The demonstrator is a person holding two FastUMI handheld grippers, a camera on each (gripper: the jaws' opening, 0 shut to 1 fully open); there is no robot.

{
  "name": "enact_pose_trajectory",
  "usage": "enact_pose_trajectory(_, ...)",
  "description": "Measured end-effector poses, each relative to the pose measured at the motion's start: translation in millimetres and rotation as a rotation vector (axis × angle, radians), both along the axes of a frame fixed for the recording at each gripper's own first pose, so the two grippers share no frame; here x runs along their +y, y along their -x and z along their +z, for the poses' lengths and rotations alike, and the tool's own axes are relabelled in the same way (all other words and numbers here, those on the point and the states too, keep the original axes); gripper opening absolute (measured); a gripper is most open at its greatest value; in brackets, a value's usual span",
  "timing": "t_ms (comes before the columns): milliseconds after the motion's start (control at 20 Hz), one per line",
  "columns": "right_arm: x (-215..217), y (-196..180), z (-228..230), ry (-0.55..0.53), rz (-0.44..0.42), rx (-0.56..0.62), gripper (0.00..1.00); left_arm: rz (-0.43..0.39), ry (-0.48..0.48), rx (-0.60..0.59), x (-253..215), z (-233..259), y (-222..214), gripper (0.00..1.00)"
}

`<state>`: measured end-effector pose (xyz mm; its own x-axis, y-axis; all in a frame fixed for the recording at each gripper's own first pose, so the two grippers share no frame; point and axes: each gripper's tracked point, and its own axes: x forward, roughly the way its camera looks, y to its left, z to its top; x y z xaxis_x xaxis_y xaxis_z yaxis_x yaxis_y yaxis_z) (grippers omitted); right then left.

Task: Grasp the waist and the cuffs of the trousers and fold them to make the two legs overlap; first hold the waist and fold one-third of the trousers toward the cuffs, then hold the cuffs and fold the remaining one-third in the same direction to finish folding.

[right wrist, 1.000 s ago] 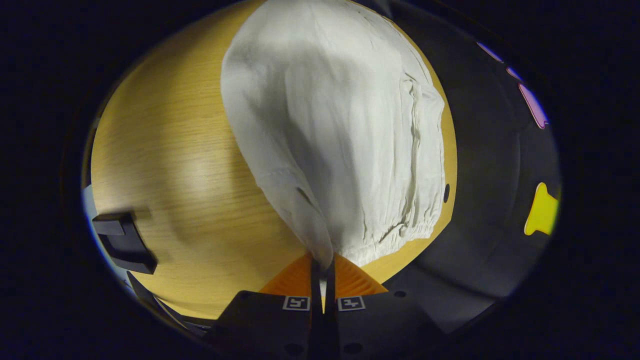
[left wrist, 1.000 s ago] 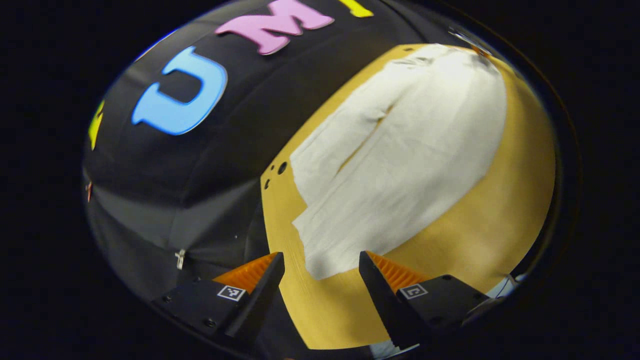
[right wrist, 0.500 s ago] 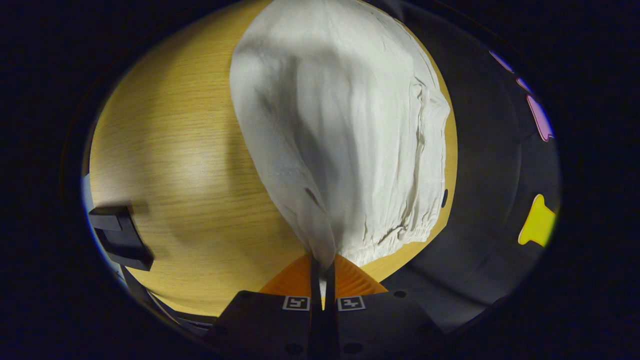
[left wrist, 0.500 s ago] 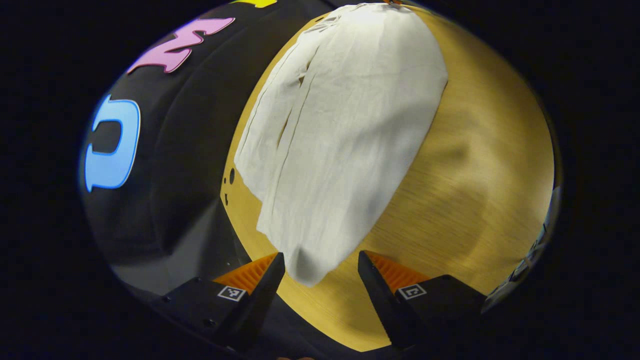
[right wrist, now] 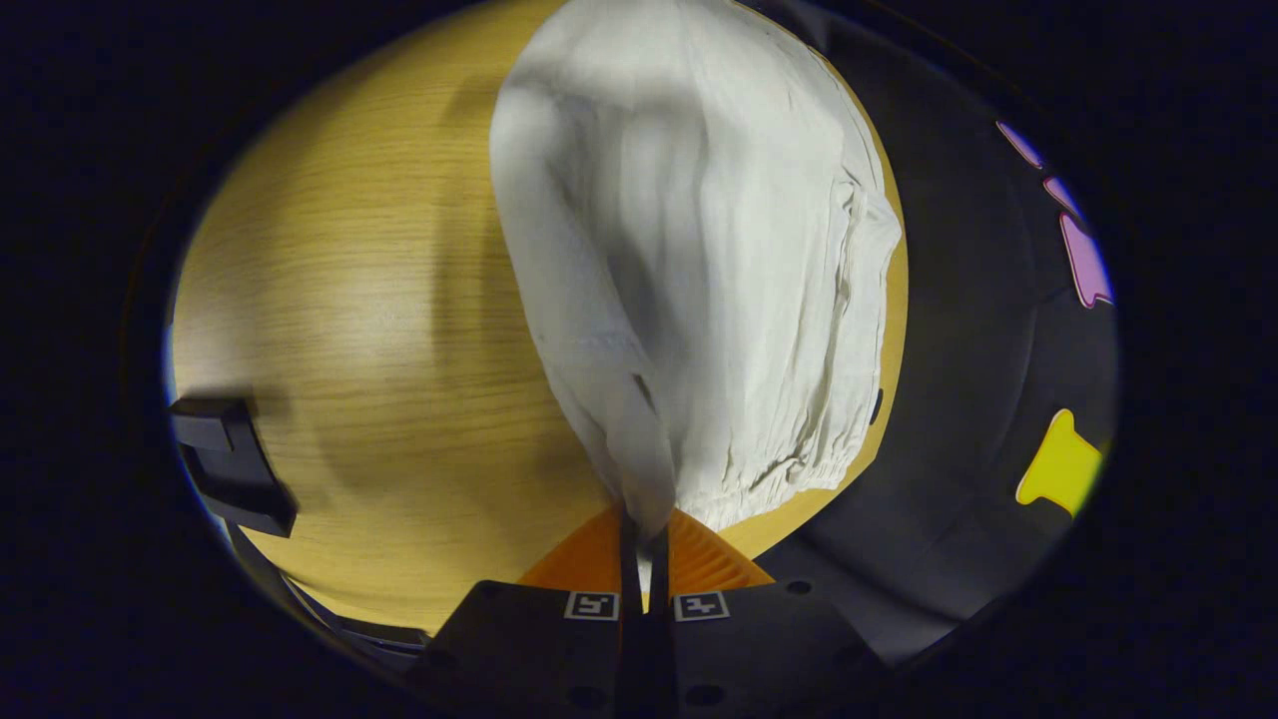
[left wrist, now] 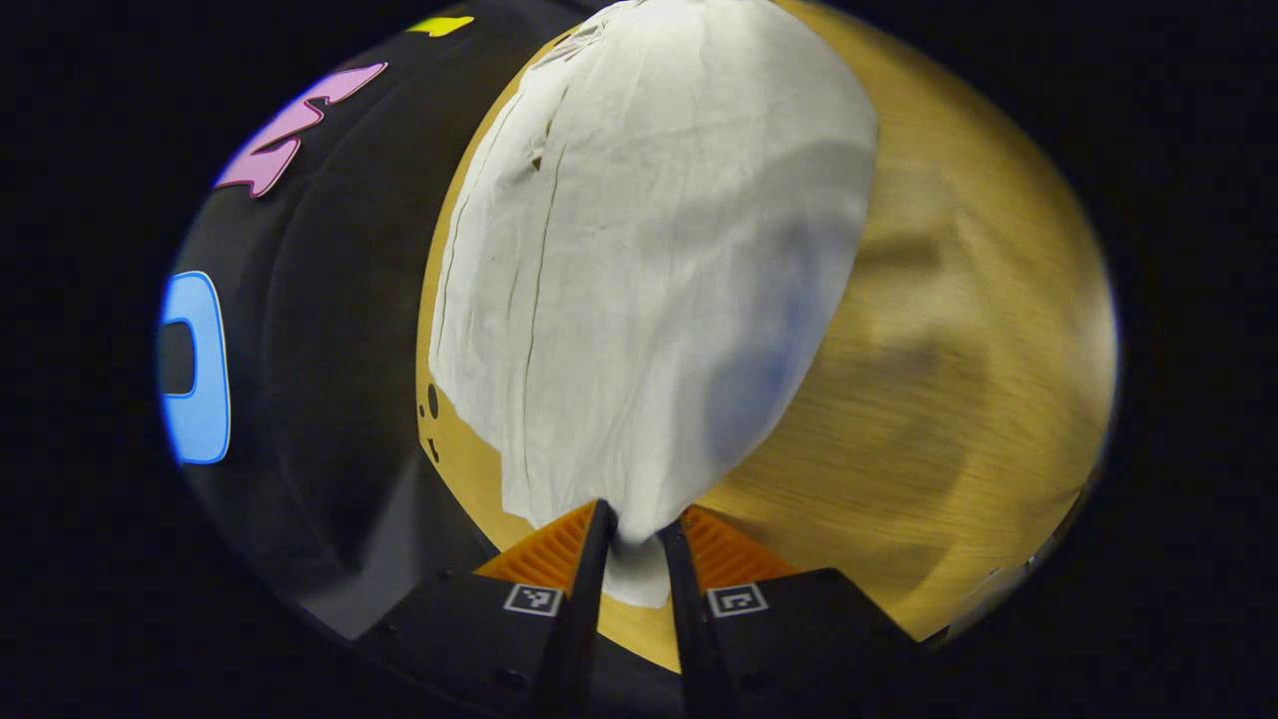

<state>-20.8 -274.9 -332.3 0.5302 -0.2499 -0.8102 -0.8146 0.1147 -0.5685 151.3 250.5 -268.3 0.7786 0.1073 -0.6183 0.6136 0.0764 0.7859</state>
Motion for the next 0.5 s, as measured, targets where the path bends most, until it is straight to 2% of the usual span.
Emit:
enact_pose_trajectory(50, 0, 0, 0, -0.007, -0.007, 0.001, 0.05, 0.002, -0.003, -0.001, -2, -1, 2, 0.29)
enact_pose_trajectory(250, -7, -1, 5, -0.016, -0.034, -0.026, 0.05, -0.012, -0.040, -0.003, -5, -6, 5, 0.09)
enact_pose_trajectory(500, -10, -9, 29, -0.091, -0.139, -0.123, 0.05, 0.114, 0.132, -0.028, -13, 4, 18, 0.06)
